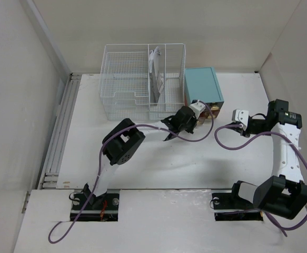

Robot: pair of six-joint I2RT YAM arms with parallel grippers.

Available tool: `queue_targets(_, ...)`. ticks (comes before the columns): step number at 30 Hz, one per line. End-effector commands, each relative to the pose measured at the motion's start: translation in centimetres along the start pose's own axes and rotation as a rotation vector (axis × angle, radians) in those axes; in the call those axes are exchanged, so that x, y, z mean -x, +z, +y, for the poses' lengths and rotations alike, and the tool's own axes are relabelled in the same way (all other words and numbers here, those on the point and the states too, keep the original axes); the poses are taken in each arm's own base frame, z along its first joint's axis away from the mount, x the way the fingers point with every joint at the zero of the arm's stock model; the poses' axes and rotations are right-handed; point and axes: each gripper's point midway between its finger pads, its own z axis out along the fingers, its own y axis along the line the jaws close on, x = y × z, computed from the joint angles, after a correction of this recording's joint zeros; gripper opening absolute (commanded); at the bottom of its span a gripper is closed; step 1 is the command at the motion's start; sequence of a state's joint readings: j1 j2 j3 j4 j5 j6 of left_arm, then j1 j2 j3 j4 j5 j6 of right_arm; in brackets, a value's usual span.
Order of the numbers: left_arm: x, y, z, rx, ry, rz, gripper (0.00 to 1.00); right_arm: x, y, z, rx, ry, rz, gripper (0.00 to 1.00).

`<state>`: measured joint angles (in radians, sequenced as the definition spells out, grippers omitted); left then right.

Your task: Organize the desk

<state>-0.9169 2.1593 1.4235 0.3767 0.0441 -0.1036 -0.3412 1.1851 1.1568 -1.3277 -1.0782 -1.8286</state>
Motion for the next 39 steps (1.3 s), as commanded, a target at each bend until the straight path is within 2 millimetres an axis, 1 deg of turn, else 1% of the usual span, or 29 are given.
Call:
queue_targets(1, 3.2, 0.8, 1.1, 0.105, -0.037, -0.094, 0.00, 1.4, -0.4, 0.2, -0.014, 0.001, -0.043, 0.01)
queue_targets(2, 3.4, 1.0, 1.5, 0.134, -0.050, -0.103, 0.00, 1.4, -0.4, 0.2, -0.014, 0.001, -0.043, 0.01)
queue_targets(3, 3.3, 1.2, 1.2, 0.142, -0.055, -0.098, 0.00, 1.4, -0.4, 0.2, -0.014, 0.001, -0.043, 0.01)
queue_targets(5, 4.2, 1.7, 1.4, 0.162, -0.067, -0.115, 0.00, 1.6, -0.5, 0.2, -0.018, -0.007, -0.042, 0.01)
queue_targets(6, 3.8, 2.0, 1.7, 0.179, -0.076, -0.105, 0.00, 1.6, -0.5, 0.2, -0.018, -0.007, -0.042, 0.01)
queue_targets(7, 4.9, 2.0, 1.8, 0.192, -0.090, -0.131, 0.00, 1.6, -0.5, 0.2, -0.018, -0.007, -0.042, 0.01)
queue_targets(8, 4.3, 2.2, 2.2, 0.210, -0.089, -0.123, 0.00, 1.6, -0.5, 0.2, -0.018, -0.007, -0.042, 0.01)
queue_targets(9, 4.8, 2.2, 2.3, 0.221, -0.091, -0.135, 0.00, 1.6, -0.5, 0.2, -0.018, -0.007, -0.042, 0.01)
queue_targets(13, 4.9, 2.3, 3.4, 0.282, -0.104, -0.148, 0.00, 1.5, -0.7, 0.1, -0.025, -0.003, -0.038, 0.01)
queue_targets(19, 5.0, 2.4, 3.8, 0.307, -0.116, -0.168, 0.00, 1.5, -0.6, 0.4, -0.025, -0.003, -0.038, 0.01)
queue_targets(20, 4.9, 2.5, 3.5, 0.287, -0.115, -0.163, 0.00, 1.5, -0.6, 0.4, -0.025, -0.003, -0.038, 0.01)
queue_targets(21, 4.0, 2.6, 3.4, 0.274, -0.113, -0.148, 0.00, 1.5, -0.6, 0.4, -0.025, -0.003, -0.038, 0.01)
queue_targets(22, 4.6, 2.1, 2.9, 0.249, -0.114, -0.153, 0.00, 1.5, -0.6, 0.4, -0.025, -0.003, -0.038, 0.01)
queue_targets(24, 4.4, 1.5, 0.7, 0.145, -0.077, -0.146, 0.00, 1.5, -0.6, 0.4, -0.025, -0.003, -0.038, 0.01)
queue_targets(25, 3.6, 0.4, 0.1, 0.108, -0.074, -0.132, 0.00, 1.5, -0.6, 0.4, -0.025, -0.003, -0.038, 0.01)
queue_targets(26, 3.7, -0.2, -1.2, 0.060, -0.052, -0.140, 0.00, 1.5, -0.6, 0.4, -0.025, -0.003, -0.038, 0.02)
queue_targets(27, 2.9, -1.5, -2.9, -0.020, -0.027, -0.119, 0.05, 1.5, -0.6, 0.4, -0.025, 0.006, -0.038, 0.05)
queue_targets(28, 1.3, -1.6, -3.1, -0.043, -0.024, -0.083, 0.12, 1.5, -0.6, 0.4, -0.025, 0.006, -0.038, 0.07)
queue_targets(29, 2.4, -3.1, -4.6, -0.079, -0.016, -0.110, 0.20, 1.5, -0.6, 0.5, -0.025, 0.018, -0.038, 0.09)
queue_targets(30, 2.0, -4.0, -6.7, -0.133, 0.015, -0.101, 0.26, 1.6, -0.8, 0.3, -0.029, 0.024, -0.037, 0.12)
queue_targets(31, 0.5, -5.0, -7.2, -0.143, 0.024, -0.073, 0.38, 1.6, -0.8, 0.4, -0.028, 0.033, -0.037, 0.16)
queue_targets(32, 1.9, -6.9, -8.3, -0.166, 0.029, -0.107, 0.44, 2.1, -1.0, 0.2, -0.037, 0.030, -0.035, 0.27)
queue_targets(33, 1.7, -8.2, -10.2, -0.216, 0.043, -0.107, 0.50, 2.2, -1.3, 0.0, -0.043, 0.053, -0.022, 0.33)
queue_targets(34, 2.1, -9.2, -10.7, -0.211, 0.047, -0.122, 0.54, 2.4, -1.4, -0.1, -0.047, 0.066, -0.021, 0.36)
queue_targets(35, 1.0, -10.2, -10.7, -0.207, 0.053, -0.106, 0.64, 2.6, -1.7, -0.4, -0.063, 0.053, -0.006, 0.43)
queue_targets(36, 3.0, -12.4, -11.5, -0.203, 0.063, -0.166, 0.66, 3.0, -1.9, -0.5, -0.085, 0.083, -0.005, 0.50)
queue_targets(37, 3.5, -13.5, -11.3, -0.183, 0.062, -0.184, 0.69, 3.2, -2.2, -0.8, -0.111, 0.090, 0.006, 0.54)
queue_targets(38, 3.9, -14.4, -10.8, -0.160, 0.058, -0.197, 0.75, 3.2, -2.7, -2.6, -0.179, 0.042, 0.023, 0.58)
queue_targets(39, 4.9, -16.4, -10.9, -0.161, 0.046, -0.226, 0.82, 3.4, -3.1, -3.3, -0.228, 0.052, 0.033, 0.77)
